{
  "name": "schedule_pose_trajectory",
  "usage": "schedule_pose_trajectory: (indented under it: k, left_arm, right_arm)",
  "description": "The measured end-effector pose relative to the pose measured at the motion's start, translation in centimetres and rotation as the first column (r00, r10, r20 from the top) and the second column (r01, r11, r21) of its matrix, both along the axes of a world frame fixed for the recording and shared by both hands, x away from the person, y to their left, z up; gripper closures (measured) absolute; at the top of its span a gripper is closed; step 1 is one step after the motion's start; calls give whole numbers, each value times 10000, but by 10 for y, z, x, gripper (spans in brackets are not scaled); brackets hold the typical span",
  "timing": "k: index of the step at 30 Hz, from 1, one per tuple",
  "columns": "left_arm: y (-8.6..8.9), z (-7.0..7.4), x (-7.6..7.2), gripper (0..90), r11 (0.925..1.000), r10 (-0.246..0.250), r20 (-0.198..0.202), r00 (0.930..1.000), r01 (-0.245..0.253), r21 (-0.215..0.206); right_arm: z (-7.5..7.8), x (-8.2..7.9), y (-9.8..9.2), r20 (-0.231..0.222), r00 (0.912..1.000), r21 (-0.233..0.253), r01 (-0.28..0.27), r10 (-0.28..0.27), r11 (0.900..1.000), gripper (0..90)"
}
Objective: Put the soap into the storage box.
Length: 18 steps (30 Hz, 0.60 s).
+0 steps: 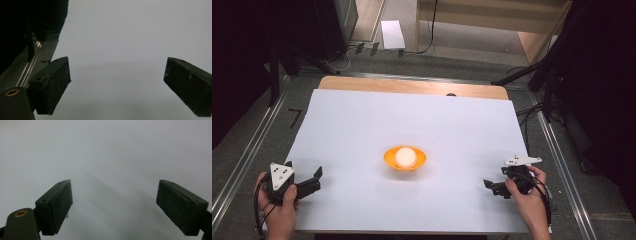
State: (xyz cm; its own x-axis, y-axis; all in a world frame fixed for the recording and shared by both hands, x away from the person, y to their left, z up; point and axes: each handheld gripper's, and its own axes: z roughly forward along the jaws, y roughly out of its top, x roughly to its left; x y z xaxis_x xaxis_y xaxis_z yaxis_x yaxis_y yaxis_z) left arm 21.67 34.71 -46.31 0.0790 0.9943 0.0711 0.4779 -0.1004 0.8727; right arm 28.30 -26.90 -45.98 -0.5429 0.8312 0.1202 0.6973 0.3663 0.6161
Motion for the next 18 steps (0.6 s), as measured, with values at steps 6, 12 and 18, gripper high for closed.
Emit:
schedule_pose_trajectory:
  k: [6, 12, 18]
  left_arm:
    - [1, 0, 0, 72, 10000, 1, -17, 10000, -1, -27]
    - [1, 0, 0, 72, 10000, -1, -30, 10000, 1, -15]
    - [1, 0, 0, 72, 10000, 0, -15, 10000, 0, -45]
  right_arm:
    - [-4, -14, -16, 629, 9969, 226, 459, -473, 9987, 141]
    - [-11, -28, -35, 979, 9908, 791, 857, -933, 9932, 140]
    - [-16, -39, -48, 1274, 9848, 1150, 1031, -1176, 9880, 140]
